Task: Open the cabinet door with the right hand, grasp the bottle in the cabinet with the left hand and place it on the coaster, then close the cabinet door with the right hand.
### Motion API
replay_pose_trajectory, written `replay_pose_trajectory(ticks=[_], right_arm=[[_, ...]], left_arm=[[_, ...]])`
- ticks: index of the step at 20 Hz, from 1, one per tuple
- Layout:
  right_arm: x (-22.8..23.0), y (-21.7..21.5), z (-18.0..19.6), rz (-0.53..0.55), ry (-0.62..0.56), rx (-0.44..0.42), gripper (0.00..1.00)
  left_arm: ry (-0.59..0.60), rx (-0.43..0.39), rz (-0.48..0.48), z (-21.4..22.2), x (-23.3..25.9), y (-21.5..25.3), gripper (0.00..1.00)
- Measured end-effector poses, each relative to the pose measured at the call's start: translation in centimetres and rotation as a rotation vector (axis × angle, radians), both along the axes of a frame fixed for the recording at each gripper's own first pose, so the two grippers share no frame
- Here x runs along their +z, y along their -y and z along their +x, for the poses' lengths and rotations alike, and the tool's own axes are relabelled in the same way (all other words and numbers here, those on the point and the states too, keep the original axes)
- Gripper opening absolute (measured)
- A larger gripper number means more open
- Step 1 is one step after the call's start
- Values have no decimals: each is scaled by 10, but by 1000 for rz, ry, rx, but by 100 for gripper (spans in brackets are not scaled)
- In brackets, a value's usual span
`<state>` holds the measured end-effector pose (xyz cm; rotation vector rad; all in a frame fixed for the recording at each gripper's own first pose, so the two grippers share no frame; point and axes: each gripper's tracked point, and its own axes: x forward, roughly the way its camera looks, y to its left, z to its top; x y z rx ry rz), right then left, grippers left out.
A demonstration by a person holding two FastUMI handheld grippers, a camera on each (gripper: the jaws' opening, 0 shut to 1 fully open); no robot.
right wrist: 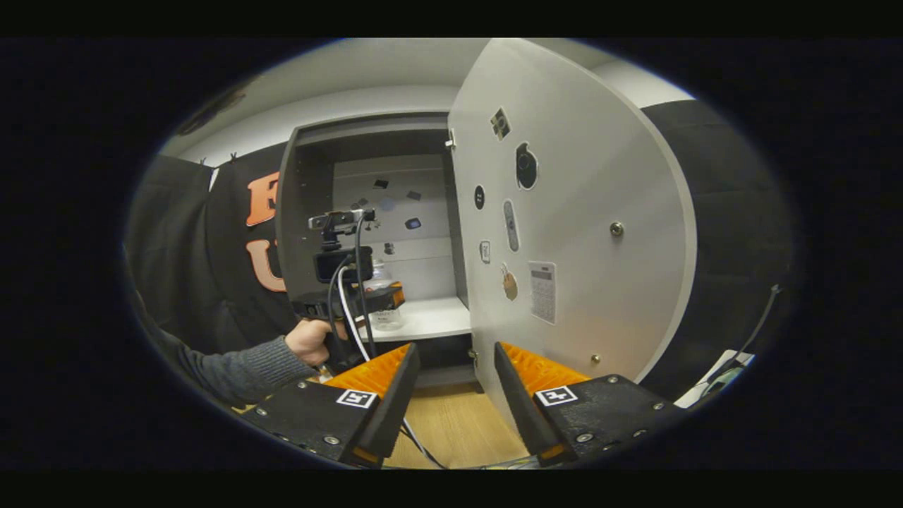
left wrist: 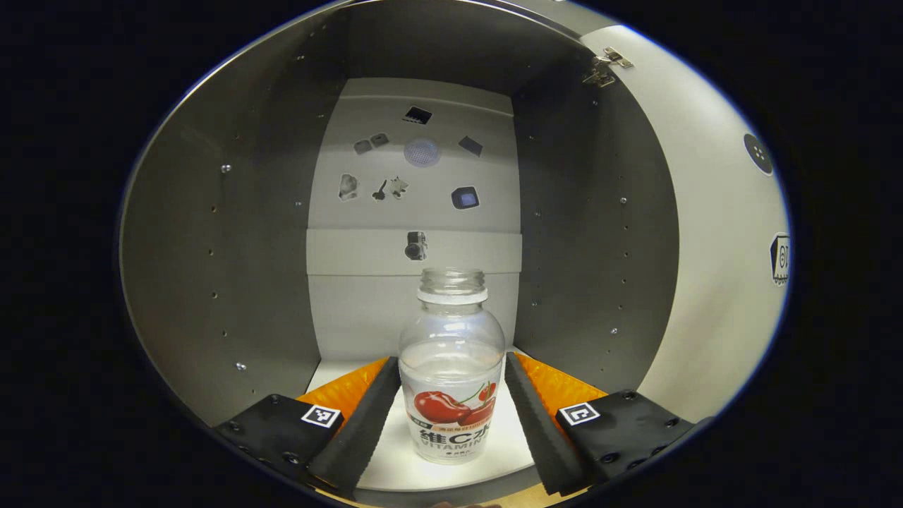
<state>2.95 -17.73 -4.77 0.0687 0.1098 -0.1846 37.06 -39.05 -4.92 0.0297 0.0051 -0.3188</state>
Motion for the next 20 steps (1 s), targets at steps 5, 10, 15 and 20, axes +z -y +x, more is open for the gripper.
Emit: replay_pose_trajectory(ticks=[5, 10, 15, 20], right_arm=[[1, -3, -8, 0, 14, 14, 67], [-2, -6, -31, 11, 10, 43, 67], [-13, -12, -64, 42, -1, 83, 67], [-28, -17, -99, 68, -30, 121, 67]], left_arm=[[7, 31, -7, -10, 6, -9, 87], [72, 37, 1, -56, 25, -24, 85], [127, 76, 26, -113, 29, -49, 85], [129, 112, 52, -170, 7, -72, 86]])
